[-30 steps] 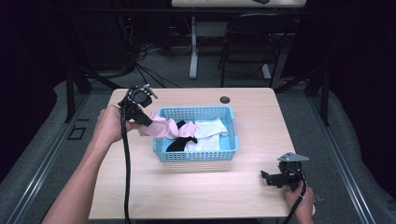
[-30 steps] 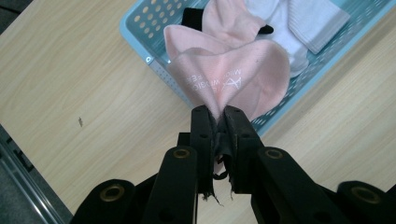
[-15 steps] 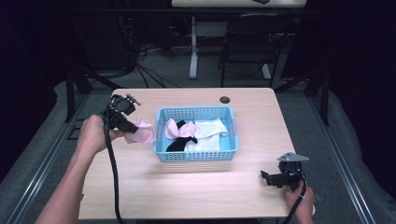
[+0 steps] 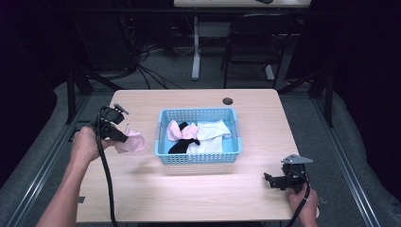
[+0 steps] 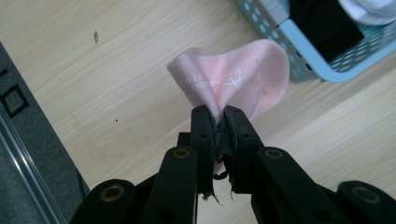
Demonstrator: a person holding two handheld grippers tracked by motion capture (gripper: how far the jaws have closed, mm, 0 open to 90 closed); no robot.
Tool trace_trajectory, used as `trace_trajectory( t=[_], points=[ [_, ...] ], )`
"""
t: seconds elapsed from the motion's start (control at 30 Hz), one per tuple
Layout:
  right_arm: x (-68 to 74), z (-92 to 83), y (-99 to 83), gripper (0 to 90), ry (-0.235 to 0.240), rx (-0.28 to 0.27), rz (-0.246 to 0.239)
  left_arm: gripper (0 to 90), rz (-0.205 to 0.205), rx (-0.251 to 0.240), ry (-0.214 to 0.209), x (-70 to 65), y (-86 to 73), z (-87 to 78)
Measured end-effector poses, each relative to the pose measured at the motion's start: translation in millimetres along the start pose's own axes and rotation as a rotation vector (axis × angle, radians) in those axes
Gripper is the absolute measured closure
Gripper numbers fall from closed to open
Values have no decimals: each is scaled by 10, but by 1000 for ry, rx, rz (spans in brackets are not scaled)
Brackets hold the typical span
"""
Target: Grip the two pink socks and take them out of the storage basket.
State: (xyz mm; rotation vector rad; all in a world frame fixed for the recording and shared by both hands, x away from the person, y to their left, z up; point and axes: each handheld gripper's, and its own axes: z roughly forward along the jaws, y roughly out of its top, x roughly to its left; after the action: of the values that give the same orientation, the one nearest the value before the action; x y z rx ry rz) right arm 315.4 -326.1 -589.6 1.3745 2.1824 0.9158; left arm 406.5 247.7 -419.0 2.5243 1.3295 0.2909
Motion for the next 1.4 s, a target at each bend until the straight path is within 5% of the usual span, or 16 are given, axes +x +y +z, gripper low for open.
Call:
trace_trajectory(
  t=[0.5, 1.1, 1.23, 1.27, 1.4],
  points=[
    [0, 0, 0, 0, 0, 0, 0, 833, -117, 48, 23, 293, -223, 520],
    [0, 0, 0, 0, 0, -1, 0, 806, -199, 87, -4, 414, -319, 969],
    [0, 0, 0, 0, -1, 0, 0, 668, -205, 89, 1, 408, -312, 972],
    [0, 0, 0, 0, -2, 0, 1, 497, -214, 80, 13, 410, -305, 945],
    [0, 0, 0, 0, 0, 0, 0, 311, -227, 57, 19, 417, -293, 851]
  ],
)
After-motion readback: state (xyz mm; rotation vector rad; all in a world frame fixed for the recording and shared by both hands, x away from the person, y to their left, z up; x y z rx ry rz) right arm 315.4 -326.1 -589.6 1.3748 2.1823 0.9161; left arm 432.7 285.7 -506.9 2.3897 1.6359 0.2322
